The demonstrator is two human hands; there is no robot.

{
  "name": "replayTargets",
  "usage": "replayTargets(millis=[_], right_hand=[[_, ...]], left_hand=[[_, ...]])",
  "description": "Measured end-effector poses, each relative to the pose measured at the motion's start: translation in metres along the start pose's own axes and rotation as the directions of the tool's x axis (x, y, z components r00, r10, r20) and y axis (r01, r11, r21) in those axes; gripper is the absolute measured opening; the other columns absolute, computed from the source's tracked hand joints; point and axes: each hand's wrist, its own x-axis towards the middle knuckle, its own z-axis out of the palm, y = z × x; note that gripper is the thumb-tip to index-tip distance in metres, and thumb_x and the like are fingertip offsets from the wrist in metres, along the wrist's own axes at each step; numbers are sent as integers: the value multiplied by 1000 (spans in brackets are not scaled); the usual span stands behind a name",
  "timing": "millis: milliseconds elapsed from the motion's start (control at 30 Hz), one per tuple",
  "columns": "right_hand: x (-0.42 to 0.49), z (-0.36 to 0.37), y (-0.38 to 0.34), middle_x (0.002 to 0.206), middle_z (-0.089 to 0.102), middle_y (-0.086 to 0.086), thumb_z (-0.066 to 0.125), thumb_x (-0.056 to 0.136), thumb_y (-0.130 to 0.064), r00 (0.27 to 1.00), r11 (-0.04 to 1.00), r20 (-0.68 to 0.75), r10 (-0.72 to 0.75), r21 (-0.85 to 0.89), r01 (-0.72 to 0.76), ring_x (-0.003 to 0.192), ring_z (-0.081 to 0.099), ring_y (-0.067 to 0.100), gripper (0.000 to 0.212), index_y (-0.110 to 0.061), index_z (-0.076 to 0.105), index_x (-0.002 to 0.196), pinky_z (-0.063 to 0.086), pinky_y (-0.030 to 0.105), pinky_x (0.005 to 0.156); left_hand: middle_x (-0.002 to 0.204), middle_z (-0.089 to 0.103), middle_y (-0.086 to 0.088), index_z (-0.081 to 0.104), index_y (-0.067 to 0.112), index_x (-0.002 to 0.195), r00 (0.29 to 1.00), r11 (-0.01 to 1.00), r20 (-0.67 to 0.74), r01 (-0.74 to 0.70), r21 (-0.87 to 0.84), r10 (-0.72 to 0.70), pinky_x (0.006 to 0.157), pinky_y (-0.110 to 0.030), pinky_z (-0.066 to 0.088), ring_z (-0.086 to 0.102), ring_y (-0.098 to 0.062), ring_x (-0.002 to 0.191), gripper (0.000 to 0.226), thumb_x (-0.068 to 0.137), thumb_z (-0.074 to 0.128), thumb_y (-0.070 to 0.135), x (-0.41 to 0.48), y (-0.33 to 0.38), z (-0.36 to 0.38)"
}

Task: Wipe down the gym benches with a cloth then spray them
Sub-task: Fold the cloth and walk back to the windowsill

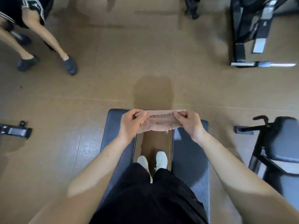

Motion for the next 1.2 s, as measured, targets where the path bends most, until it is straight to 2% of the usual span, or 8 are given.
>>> replayTargets(millis=[167,333,500,667,733,967,1100,1200], right_hand=[[47,-21,-42,79,68,-3,66,88,-1,985,956,-83,-154,-264,128,74,59,14,18,-16,76,92,40,8,58],[100,-29,-80,98,72,0,73,91,-19,984,943,-121,-131,-322,86,95,67,21,13,-29,68,97,50,28,82],[142,-23,-125,133,51,-4,81,87,-23,984,980,-103,-144,-155,127,108,59,16,67,-40,48,142,51,28,95],[203,-41,-153,92,74,3,77,90,-22,965,982,-205,-166,-120,144,80,64,14,7,-26,72,91,52,32,79],[230,-58,-155,79,72,0,76,90,-19,957,989,-259,-131,-103,107,71,60,9,11,-20,71,80,50,29,73],[326,-160,-163,72,59,-6,70,92,-11,952,996,-293,-87,-12,87,64,51,7,19,-26,62,81,42,24,63],[354,-229,-168,75,58,2,80,83,-17,961,999,-274,-39,-9,38,63,47,5,21,-24,69,99,38,19,61],[367,-277,-169,78,66,8,82,82,-21,899,998,-437,0,-57,-27,66,54,18,16,-18,71,93,43,28,62]], left_hand=[[80,69,2,73,24,93,996,996,49,-77,-43,79,63,-17,46,59,-1,72,10,99,66,24,81,47,11],[75,71,17,74,26,94,949,984,263,-180,-3,175,65,-18,48,61,0,71,7,97,69,22,168,91,19],[90,73,15,75,26,93,812,945,531,-321,58,243,75,-20,48,64,1,82,7,94,69,24,239,138,33],[86,75,14,73,34,83,770,913,581,-394,108,263,73,-24,48,64,-4,79,6,87,69,33,305,183,64],[81,74,15,74,31,82,779,906,573,-400,140,255,73,-26,50,64,-3,76,6,88,73,30,333,195,80],[53,50,9,61,22,63,800,912,579,-344,225,159,51,-25,33,40,-7,50,34,88,80,34,437,242,183],[61,59,2,68,1,77,736,921,660,-346,177,150,57,-30,35,44,-11,57,50,81,75,51,473,288,268],[73,68,-4,72,-3,83,678,928,720,-345,139,144,63,-26,39,49,-8,65,35,89,78,31,488,327,331]])
